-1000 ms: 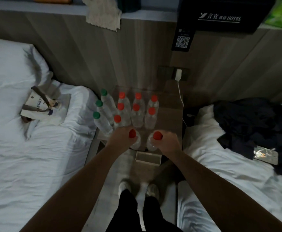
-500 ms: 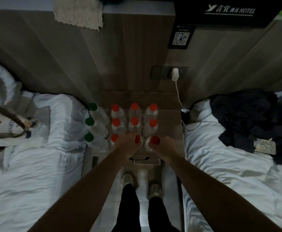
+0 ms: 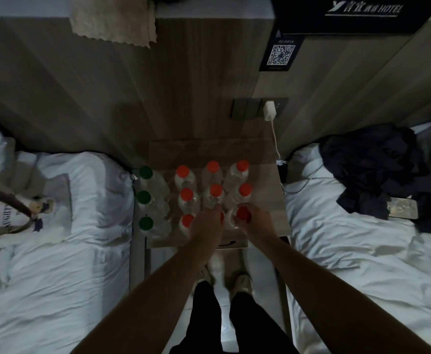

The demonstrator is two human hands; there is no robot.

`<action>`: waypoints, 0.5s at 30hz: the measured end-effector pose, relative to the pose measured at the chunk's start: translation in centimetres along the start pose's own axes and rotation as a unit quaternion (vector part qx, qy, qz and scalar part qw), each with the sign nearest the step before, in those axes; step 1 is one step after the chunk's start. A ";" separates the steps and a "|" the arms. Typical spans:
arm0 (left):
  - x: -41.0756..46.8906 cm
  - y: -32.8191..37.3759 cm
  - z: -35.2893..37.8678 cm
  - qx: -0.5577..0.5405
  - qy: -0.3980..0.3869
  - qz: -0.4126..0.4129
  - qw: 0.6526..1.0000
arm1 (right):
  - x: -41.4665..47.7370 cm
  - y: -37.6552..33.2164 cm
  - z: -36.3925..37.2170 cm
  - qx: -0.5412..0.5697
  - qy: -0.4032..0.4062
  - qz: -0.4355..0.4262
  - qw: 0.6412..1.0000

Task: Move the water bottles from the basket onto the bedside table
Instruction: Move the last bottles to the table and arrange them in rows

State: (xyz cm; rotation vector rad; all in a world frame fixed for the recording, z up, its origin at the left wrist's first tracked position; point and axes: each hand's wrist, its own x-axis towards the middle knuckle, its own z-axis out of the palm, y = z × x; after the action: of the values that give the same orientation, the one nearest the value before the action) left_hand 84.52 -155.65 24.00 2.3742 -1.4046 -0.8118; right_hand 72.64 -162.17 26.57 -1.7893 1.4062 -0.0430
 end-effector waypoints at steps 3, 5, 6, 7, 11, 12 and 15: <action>-0.1 0.1 0.1 0.010 0.000 -0.016 1.000 | -0.3 0.0 0.1 0.003 -0.011 0.003 1.000; -0.5 0.3 0.0 0.006 -0.002 -0.024 1.000 | -0.4 -0.1 -0.4 0.017 -0.036 0.007 0.999; -0.8 0.3 -0.2 0.000 0.001 -0.022 1.000 | -0.2 0.0 -0.7 0.027 -0.059 0.000 0.998; -1.3 0.4 -0.6 -0.009 0.004 -0.025 1.000 | 0.0 0.2 -1.1 0.029 -0.081 -0.005 0.996; -3.1 0.2 -3.6 -0.024 0.051 -0.023 0.998 | 1.0 -0.6 -3.7 -0.087 -0.150 0.001 0.985; -3.4 0.1 -4.6 -0.032 0.066 -0.024 0.997 | 1.0 -1.4 -4.5 -0.103 -0.155 -0.007 0.983; -3.8 -0.9 -7.9 -0.063 0.123 -0.064 0.988 | 1.4 -4.4 -6.1 -0.117 -0.160 -0.073 0.977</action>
State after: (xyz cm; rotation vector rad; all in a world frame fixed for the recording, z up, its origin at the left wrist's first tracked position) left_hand 88.40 -152.33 31.19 2.3892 -1.0825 -0.5931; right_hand 73.61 -166.75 32.61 -1.9850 1.0822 0.3319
